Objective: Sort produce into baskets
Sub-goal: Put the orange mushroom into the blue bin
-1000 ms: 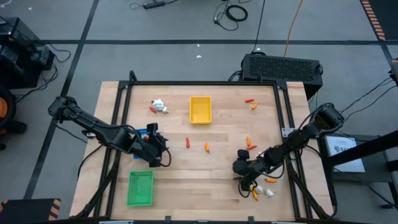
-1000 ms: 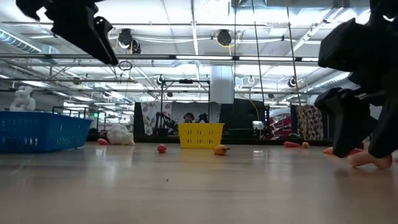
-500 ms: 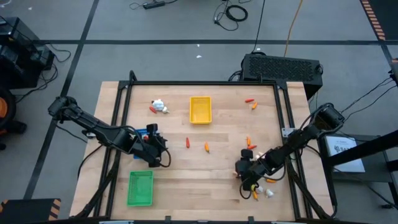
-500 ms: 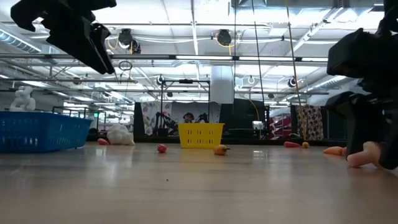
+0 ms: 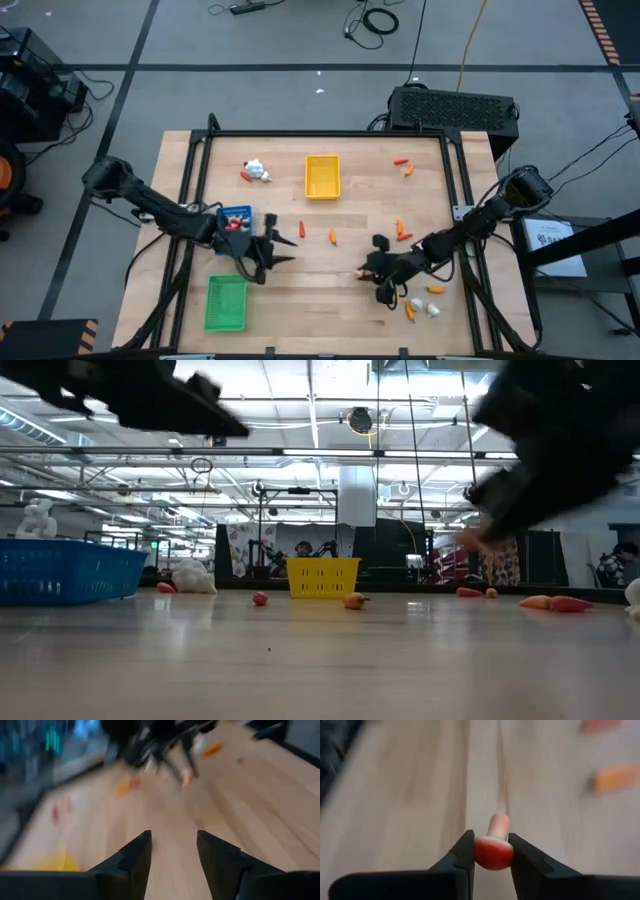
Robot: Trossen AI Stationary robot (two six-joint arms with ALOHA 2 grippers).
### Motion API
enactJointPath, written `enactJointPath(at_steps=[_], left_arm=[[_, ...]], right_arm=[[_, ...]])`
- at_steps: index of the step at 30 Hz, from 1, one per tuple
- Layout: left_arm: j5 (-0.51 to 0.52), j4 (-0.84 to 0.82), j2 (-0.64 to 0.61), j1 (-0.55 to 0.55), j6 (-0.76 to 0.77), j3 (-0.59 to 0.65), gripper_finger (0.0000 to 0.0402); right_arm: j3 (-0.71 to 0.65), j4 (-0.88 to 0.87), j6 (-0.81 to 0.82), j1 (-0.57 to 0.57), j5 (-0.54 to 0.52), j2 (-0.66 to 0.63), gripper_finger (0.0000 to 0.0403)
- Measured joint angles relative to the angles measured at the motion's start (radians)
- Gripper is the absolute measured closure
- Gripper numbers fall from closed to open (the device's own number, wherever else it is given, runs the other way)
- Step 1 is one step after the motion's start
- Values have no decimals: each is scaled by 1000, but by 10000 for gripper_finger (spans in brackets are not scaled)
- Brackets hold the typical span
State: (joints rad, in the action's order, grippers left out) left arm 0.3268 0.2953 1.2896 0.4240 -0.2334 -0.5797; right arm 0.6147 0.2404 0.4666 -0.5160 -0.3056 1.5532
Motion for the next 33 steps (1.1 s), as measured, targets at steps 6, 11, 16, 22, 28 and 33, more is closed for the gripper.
enactJointPath(at_steps=[6, 11, 16, 22, 28, 33], left_arm=[[-91, 352, 218, 4, -425, -28, 236], [-93, 447, 352, -14, -606, -136, 228], [-182, 393, 408, -61, -662, -221, 204], [-242, 377, 446, -90, -640, -242, 190], [-241, 425, 451, -92, -645, -243, 189], [-240, 421, 451, -111, -640, -243, 189]], right_arm=[[1, 280, -92, 80, 31, 0, 309], [1, 300, -58, 125, 131, 0, 304], [1, 366, -35, 137, 190, 0, 303], [1, 443, -45, 137, 209, 0, 303], [1, 439, -73, 140, 208, 0, 303], [1, 453, -85, 149, 208, 0, 303]])
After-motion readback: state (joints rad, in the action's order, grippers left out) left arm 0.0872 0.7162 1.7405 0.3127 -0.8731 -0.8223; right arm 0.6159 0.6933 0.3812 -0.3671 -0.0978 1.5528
